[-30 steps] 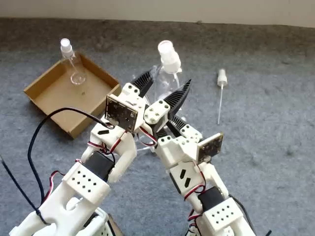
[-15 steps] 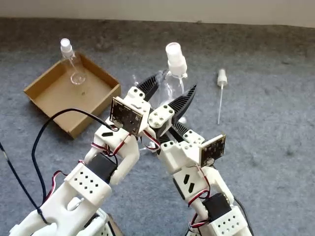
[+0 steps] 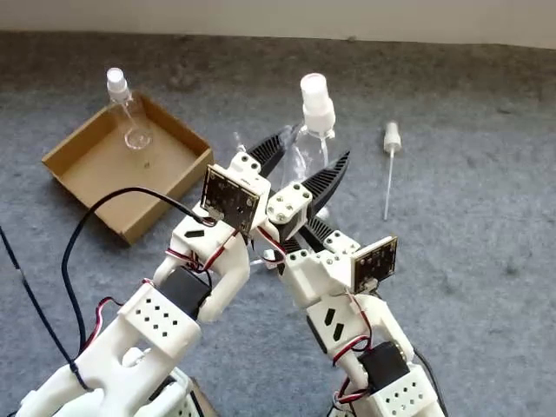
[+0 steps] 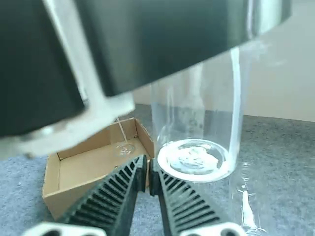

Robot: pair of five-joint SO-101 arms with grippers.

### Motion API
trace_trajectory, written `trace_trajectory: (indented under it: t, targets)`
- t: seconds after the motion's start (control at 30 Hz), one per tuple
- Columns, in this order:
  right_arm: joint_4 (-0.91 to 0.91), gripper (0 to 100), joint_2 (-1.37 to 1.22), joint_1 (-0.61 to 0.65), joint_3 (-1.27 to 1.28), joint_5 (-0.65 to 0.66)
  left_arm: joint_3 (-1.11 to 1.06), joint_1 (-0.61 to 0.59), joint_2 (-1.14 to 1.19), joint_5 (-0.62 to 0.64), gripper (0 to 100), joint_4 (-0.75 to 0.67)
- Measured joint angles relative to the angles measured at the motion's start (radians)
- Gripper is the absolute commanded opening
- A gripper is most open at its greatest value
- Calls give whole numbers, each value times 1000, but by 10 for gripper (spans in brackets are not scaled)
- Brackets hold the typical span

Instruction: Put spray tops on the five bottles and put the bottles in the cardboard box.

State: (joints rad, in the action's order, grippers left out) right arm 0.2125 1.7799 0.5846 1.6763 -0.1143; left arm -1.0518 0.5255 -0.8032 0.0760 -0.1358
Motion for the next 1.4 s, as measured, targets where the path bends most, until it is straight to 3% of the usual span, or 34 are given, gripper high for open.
trace_trajectory:
  t: [0.53,0.87,1.2,1.4]
  targets:
    - [2,5,28,46,0,0,38,-35,11,-9,66,18]
    - [2,5,28,48,0,0,38,-32,11,-9,66,187]
    - [3,5,28,46,0,0,38,-34,-15,-9,66,198]
    - [3,5,28,51,0,0,38,-34,-153,-11,66,367]
